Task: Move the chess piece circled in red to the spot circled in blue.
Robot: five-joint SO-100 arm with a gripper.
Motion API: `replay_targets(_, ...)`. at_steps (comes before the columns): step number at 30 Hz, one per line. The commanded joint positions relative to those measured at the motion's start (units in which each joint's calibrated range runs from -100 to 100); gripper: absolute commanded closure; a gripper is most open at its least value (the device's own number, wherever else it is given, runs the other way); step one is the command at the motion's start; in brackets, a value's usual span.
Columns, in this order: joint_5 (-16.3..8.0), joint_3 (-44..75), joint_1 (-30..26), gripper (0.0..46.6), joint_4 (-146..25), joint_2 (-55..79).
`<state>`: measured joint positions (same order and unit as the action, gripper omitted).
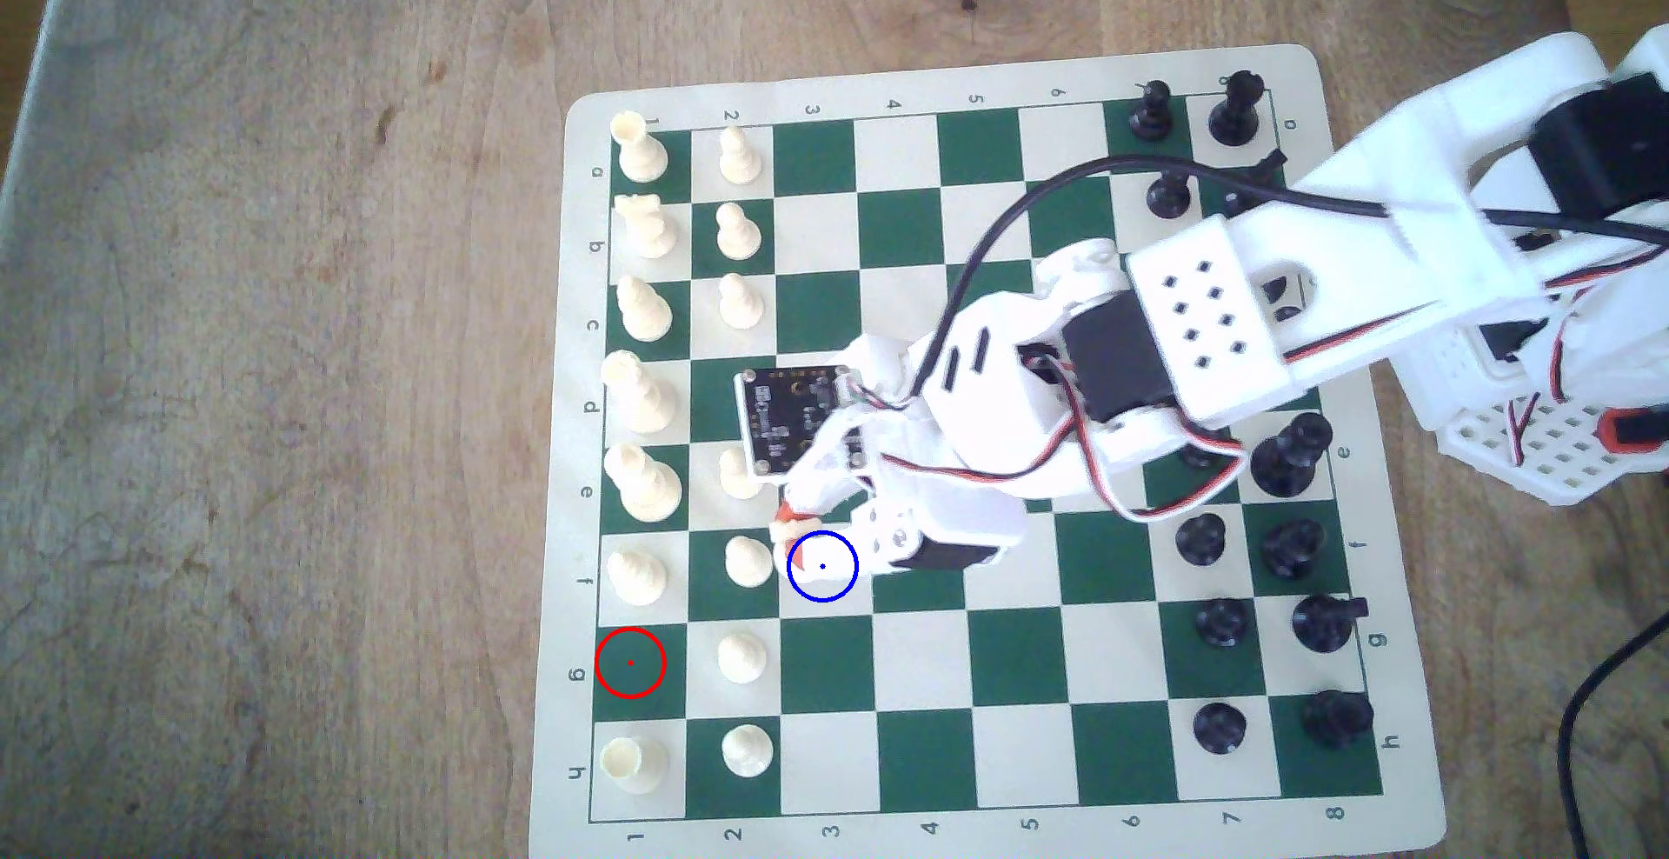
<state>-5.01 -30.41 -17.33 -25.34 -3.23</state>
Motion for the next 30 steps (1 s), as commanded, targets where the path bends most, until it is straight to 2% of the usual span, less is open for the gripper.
replay_targets(1,0.15,3.94,0.16,46.4,1.34,0.76)
replay_targets(18,0.15,8.65,-0.62,46.4,2.0,7.47)
replay_targets(30,1.37,8.56,0.08,46.4,1.83,8.49)
